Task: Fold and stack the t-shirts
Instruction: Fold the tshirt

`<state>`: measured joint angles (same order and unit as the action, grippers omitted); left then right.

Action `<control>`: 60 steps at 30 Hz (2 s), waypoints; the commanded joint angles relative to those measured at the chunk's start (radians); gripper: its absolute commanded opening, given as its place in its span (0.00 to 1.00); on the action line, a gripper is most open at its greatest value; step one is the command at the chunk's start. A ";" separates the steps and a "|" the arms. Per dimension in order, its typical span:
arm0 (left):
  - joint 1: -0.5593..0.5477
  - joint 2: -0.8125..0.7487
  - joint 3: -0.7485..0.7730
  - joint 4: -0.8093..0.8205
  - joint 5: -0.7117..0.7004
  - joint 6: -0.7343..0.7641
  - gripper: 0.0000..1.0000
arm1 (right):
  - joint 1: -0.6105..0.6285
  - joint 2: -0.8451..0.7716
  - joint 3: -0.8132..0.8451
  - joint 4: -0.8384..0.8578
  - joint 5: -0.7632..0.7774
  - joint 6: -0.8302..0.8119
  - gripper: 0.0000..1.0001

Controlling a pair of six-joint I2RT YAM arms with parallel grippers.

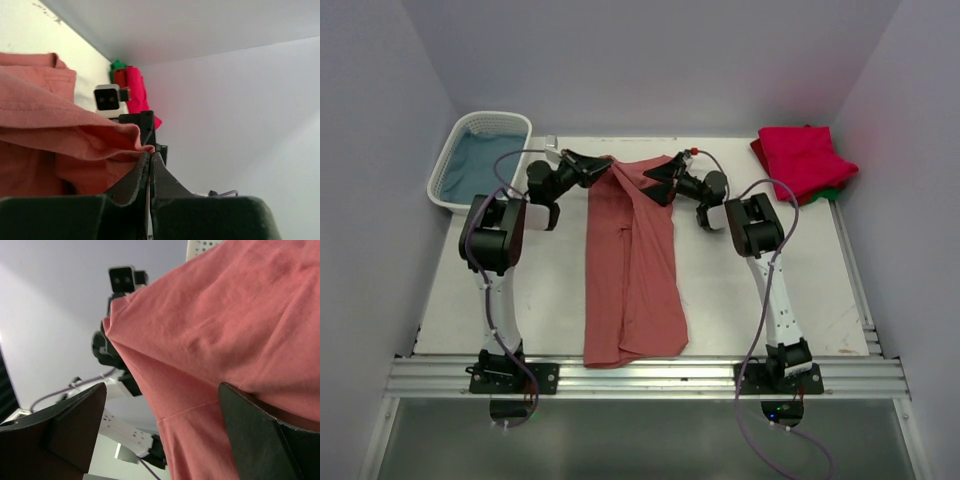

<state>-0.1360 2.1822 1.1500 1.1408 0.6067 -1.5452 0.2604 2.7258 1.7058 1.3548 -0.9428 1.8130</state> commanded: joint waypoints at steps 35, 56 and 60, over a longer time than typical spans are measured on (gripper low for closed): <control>0.006 -0.418 -0.087 -0.854 -0.324 0.809 0.60 | 0.008 -0.508 -0.017 -1.390 0.222 -1.275 0.99; -0.060 -0.510 -0.105 -0.941 -0.390 0.975 0.08 | 0.287 -0.899 -0.351 -1.729 0.719 -1.471 0.00; -0.062 -0.506 -0.128 -0.889 -0.354 0.981 0.00 | 0.450 -1.000 -0.543 -1.697 0.864 -1.385 0.00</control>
<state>-0.2016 1.6741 1.0401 0.1951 0.2371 -0.6041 0.6109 1.8366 1.2449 -0.3096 -0.2195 0.3595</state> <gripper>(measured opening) 0.006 0.010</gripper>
